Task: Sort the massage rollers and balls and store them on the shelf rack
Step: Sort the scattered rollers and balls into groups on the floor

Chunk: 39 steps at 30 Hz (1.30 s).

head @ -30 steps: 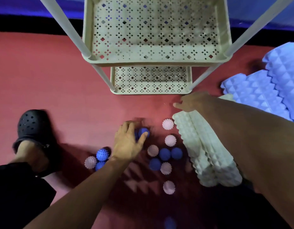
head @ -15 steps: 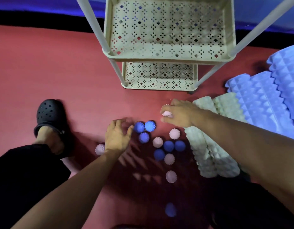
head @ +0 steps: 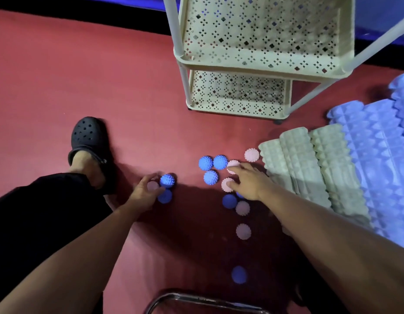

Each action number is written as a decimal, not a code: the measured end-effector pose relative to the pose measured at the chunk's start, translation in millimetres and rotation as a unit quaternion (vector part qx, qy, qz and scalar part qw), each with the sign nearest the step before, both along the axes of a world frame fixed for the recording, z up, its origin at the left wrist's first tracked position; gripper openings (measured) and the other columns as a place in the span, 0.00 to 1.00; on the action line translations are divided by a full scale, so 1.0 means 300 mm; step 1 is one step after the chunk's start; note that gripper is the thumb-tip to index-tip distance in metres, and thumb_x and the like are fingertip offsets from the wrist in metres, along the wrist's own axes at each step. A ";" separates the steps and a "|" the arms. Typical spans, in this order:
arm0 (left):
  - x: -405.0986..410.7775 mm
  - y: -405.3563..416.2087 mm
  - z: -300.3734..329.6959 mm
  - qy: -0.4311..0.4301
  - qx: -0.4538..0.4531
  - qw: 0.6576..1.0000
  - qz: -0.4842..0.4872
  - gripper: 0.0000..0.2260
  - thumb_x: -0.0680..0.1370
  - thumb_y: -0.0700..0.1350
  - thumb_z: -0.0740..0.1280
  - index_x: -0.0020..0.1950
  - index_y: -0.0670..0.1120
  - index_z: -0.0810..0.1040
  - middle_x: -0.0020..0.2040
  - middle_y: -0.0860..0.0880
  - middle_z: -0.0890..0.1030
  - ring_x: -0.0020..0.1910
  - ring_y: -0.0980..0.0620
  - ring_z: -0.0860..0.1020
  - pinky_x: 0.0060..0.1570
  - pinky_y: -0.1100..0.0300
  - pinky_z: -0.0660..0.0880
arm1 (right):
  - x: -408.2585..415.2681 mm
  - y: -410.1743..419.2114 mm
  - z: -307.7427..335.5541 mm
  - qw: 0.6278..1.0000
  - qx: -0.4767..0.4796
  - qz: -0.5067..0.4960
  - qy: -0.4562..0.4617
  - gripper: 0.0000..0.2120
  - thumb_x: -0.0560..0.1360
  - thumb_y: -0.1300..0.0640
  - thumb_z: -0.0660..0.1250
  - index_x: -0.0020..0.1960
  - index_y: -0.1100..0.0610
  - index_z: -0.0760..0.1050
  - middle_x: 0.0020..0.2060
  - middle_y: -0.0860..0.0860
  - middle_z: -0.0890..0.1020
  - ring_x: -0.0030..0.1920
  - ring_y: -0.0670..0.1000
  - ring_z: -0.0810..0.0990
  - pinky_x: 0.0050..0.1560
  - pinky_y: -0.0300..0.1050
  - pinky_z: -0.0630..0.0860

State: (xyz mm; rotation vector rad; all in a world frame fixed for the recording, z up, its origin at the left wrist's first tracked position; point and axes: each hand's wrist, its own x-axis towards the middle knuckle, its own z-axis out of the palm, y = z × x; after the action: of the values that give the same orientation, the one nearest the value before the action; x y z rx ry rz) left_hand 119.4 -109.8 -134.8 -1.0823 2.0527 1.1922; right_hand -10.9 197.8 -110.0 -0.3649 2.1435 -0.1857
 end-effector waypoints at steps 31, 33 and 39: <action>-0.124 0.447 0.050 -0.077 0.263 0.906 0.322 0.19 0.80 0.56 0.68 0.60 0.41 0.77 0.42 0.42 0.78 0.37 0.48 0.78 0.35 0.52 0.82 | 0.283 0.026 0.013 0.939 -0.155 -0.308 0.006 0.16 0.79 0.54 0.67 0.66 0.56 0.76 0.53 0.54 0.82 0.54 0.55 0.81 0.61 0.48 0.75; -0.125 0.471 0.059 -0.095 0.279 0.889 0.351 0.16 0.80 0.55 0.68 0.57 0.42 0.77 0.43 0.43 0.77 0.37 0.47 0.78 0.35 0.49 0.82 | 0.313 0.023 0.007 0.923 -0.154 -0.352 -0.018 0.16 0.79 0.54 0.68 0.66 0.55 0.76 0.53 0.53 0.82 0.55 0.54 0.82 0.58 0.41 0.73; -0.111 0.505 0.105 -0.148 0.393 0.838 0.347 0.16 0.85 0.54 0.56 0.55 0.43 0.76 0.38 0.43 0.86 0.36 0.46 0.86 0.32 0.53 0.82 | 0.330 -0.038 0.016 0.887 -0.232 -0.393 -0.071 0.27 0.74 0.51 0.76 0.70 0.52 0.73 0.60 0.50 0.82 0.61 0.50 0.80 0.67 0.47 0.74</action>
State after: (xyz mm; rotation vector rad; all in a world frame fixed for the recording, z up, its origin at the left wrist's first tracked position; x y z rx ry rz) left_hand 86.2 41.6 -103.3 -1.4614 0.7434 1.8252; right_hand 88.1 186.3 -105.3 0.2748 1.9687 -1.1611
